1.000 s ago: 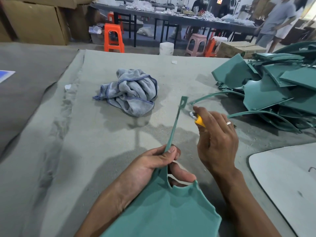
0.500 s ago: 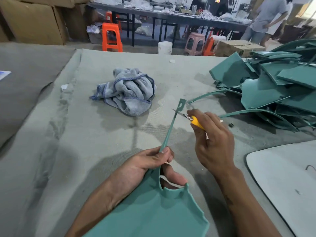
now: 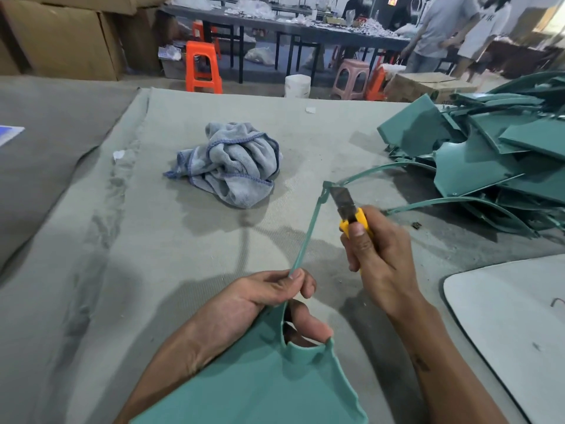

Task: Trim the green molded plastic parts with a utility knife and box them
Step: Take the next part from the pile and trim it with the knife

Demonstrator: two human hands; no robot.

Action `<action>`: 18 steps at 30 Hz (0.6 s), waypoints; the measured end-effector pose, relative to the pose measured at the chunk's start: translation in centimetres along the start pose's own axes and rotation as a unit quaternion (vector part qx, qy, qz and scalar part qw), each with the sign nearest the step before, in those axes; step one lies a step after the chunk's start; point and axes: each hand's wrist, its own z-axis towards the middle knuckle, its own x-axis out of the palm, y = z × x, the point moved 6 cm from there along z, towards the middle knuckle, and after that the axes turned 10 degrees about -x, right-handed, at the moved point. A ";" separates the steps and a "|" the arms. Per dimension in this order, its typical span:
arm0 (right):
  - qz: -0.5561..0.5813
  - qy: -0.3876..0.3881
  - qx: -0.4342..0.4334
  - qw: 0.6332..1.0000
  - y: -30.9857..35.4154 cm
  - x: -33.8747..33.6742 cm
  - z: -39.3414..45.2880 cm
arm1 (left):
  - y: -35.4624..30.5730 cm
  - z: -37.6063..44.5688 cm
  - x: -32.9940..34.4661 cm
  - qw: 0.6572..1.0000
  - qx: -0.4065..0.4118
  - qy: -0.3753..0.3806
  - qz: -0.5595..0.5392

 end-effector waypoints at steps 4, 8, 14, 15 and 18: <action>0.018 0.005 -0.008 1.000 -0.1 -0.4 0.0 | 0.4 0.1 0.2 1.000 -0.013 0.003 -0.003; -0.010 0.000 -0.014 1.000 -0.1 -0.5 0.1 | 0.5 0.1 0.4 1.000 -0.025 0.004 -0.003; -0.006 -0.046 -0.032 0.998 0.1 -1.9 0.2 | 0.5 0.1 0.6 1.000 -0.025 0.010 0.012; 0.001 -0.031 -0.038 0.999 0.3 -1.7 0.2 | 0.5 0.1 0.6 1.000 -0.021 0.011 0.009; -0.023 -0.013 -0.014 1.000 0.2 -0.8 0.2 | 0.5 0.2 0.4 1.000 -0.012 0.009 0.001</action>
